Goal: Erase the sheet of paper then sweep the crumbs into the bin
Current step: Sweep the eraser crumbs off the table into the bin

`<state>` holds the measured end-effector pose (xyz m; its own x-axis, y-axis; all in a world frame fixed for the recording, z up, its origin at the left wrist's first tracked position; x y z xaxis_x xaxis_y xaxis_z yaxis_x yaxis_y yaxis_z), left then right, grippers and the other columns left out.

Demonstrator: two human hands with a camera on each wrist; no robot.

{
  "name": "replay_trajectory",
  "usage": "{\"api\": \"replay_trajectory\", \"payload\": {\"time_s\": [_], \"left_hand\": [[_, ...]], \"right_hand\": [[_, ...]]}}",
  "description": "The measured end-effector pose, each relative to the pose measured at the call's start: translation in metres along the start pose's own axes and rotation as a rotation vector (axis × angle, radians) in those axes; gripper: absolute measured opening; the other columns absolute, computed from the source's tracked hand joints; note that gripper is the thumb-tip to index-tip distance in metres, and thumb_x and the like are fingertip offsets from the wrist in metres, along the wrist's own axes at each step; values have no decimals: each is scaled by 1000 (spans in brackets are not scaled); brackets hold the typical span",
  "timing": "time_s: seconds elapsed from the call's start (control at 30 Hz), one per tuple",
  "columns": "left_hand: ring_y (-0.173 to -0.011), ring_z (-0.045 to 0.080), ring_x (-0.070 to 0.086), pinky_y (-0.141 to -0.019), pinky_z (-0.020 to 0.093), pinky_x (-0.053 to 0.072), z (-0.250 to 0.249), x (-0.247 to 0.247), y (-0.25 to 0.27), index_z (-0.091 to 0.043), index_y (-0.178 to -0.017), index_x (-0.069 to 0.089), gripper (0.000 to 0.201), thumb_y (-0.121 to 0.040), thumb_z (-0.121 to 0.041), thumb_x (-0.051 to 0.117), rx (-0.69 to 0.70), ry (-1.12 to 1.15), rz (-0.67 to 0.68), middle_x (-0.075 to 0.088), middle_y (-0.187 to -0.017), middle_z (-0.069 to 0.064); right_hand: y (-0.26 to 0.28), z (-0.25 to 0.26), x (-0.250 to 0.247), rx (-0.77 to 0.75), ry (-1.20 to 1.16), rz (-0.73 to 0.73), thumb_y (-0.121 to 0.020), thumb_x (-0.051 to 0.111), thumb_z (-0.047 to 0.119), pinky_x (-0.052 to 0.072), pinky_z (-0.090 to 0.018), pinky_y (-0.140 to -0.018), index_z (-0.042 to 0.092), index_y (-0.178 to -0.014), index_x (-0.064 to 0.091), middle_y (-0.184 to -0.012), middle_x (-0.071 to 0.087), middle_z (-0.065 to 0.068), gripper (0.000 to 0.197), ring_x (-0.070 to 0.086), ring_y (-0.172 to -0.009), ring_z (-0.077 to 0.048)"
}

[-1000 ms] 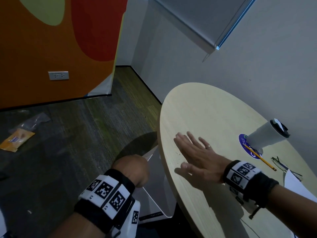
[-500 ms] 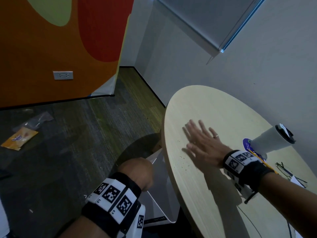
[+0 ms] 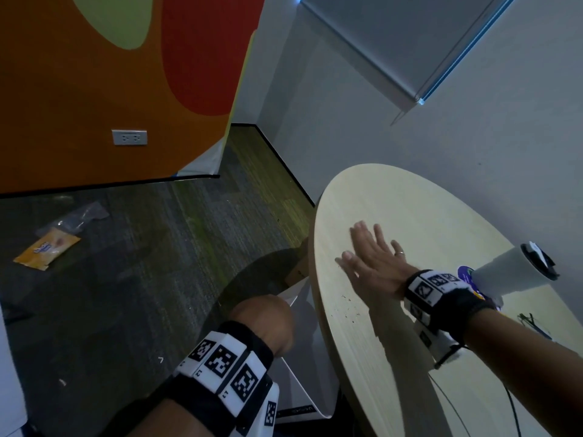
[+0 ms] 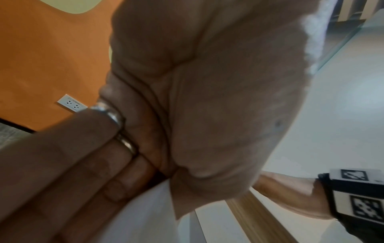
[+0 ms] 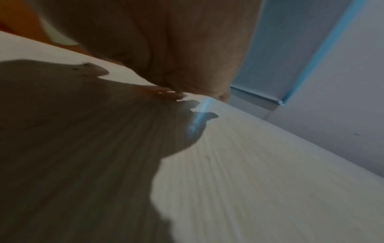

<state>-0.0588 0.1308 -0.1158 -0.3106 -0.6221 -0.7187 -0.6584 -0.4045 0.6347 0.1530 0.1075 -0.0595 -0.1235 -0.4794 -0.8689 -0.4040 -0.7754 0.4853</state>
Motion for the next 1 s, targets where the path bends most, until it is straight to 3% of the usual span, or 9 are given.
{"api": "replay_trajectory", "payload": {"time_s": [0.1,0.2,0.27,0.4,0.47,0.63,0.7,0.83,1.0], "left_hand": [[-119,27,65,-105,40,52,-1,1,0,0,-127,65,29,-107,-15,50,7,0,-11,68,-127,15],[-121,27,65,-105,40,51,0,-2,-1,-2,-132,63,32,-107,-15,49,8,3,-30,66,-131,15],[-123,28,64,-105,41,51,1,-4,0,-2,-134,61,33,-107,-16,49,10,6,-35,65,-134,15],[-120,28,65,-103,40,52,0,-3,2,0,-128,64,30,-107,-14,48,35,22,-34,67,-129,15],[-120,28,64,-102,39,51,0,-2,4,1,-129,63,30,-107,-13,48,40,16,-34,66,-129,16],[-119,28,65,-98,38,51,3,-5,2,1,-127,64,29,-105,-11,50,35,44,-43,67,-128,15],[-115,28,66,-96,37,51,7,-6,2,2,-123,66,27,-104,-10,51,23,66,-34,68,-125,15],[-107,27,66,-84,33,48,13,-12,3,-1,-122,67,28,-103,-11,50,15,94,-57,68,-118,15],[-115,28,67,-80,32,45,16,-16,2,0,-124,67,29,-102,-10,50,20,104,-69,68,-126,14]], "right_hand": [[2,17,3,-18,6,48,-55,-22,105,-11,-62,-129,24,-163,-28,-169,-36,-1,136,-30,-158,-26],[34,83,15,-376,120,96,-76,-11,99,-22,-55,-126,41,-160,-32,-168,-39,12,105,-37,-156,-17],[43,97,15,-481,103,60,-86,-2,93,-26,-50,-124,48,-158,-32,-167,-39,19,91,-38,-155,-11],[15,38,3,-118,38,-30,-65,-23,100,-10,-63,-129,36,-160,-34,-167,-41,3,116,-38,-155,-22],[17,26,9,-33,33,24,-58,-23,104,-12,-63,-129,28,-162,-31,-167,-39,1,129,-37,-154,-23],[54,55,25,-293,82,79,-73,-16,99,-19,-55,-128,44,-156,-37,-165,-42,16,102,-43,-152,-9],[51,34,15,-214,35,33,-69,-17,101,-19,-54,-129,48,-153,-38,-165,-42,17,100,-43,-152,-10],[44,-1,17,-51,31,32,-65,-17,103,-13,-60,-129,39,-154,-36,-168,-39,10,111,-40,-154,-18],[75,59,37,-347,76,101,-76,-13,97,-23,-49,-125,40,-158,-37,-165,-43,15,103,-43,-152,-9]]}}
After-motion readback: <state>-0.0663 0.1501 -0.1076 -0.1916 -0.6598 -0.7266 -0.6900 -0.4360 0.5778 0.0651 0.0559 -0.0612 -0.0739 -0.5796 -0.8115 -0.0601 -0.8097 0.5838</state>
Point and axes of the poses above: each hand's wrist, its own y-axis away from the middle knuckle, its own x-axis out of the palm, z = x × y, the point moved 10 cm from there along -y, towards the middle knuckle
